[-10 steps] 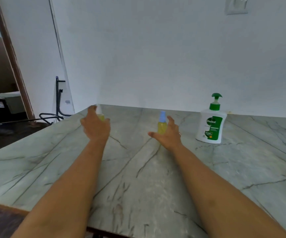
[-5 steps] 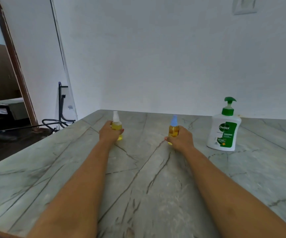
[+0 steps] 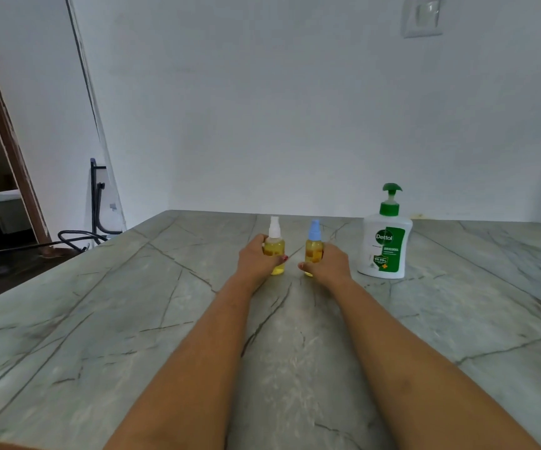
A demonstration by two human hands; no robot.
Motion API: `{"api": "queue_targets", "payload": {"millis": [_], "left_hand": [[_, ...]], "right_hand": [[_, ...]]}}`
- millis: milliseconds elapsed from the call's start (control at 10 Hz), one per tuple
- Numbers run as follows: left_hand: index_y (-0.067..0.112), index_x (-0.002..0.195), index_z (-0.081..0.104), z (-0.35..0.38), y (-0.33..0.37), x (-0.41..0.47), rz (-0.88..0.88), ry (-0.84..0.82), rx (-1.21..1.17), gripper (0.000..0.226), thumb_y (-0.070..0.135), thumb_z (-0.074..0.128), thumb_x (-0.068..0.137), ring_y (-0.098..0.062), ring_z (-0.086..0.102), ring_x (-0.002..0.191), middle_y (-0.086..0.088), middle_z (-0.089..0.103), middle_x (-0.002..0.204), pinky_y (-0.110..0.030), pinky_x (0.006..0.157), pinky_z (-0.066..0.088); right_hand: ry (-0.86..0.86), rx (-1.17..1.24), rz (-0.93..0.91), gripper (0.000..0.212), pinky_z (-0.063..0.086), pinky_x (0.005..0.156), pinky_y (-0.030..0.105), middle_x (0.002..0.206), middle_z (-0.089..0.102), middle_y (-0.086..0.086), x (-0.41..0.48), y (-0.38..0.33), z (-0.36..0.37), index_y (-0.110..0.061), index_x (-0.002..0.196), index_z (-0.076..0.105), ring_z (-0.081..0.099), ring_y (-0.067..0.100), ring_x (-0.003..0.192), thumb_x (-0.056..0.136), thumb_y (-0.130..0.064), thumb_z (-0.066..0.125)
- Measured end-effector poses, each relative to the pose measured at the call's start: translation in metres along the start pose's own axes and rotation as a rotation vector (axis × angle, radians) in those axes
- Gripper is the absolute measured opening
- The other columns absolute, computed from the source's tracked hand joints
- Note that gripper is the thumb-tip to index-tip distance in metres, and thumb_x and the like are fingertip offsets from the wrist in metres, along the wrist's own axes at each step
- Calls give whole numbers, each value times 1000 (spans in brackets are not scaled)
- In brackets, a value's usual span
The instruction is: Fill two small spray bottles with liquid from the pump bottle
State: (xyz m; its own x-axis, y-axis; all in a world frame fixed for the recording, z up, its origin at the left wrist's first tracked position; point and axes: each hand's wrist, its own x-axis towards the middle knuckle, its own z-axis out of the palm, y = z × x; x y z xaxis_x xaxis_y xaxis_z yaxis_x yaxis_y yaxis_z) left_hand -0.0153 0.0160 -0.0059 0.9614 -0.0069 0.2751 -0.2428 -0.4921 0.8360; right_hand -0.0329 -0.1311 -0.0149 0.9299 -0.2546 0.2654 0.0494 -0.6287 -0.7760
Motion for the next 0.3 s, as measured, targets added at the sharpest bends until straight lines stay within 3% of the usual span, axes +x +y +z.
{"api": "queue_targets", "payload": {"millis": [200,300], "left_hand": [[14,125,49,3,-3,-4,-14,-3,-18,52,21,73,80,-20,54,106,-2,56,114,-28,88,43],[14,142,32,0,-5,-8,-20,-2,35,84,19,79,73,-27,42,129,-10,44,141,-36,106,36]], "right_hand": [[-40,0,36,37,36,75,25,101,57,8,-1,1,2,-8,105,53,57,26,105,80,-25,75],[-87,47,45,86,36,98,32,140,38,16,-7,-3,-4,-7,143,27,38,29,130,76,-28,78]]}}
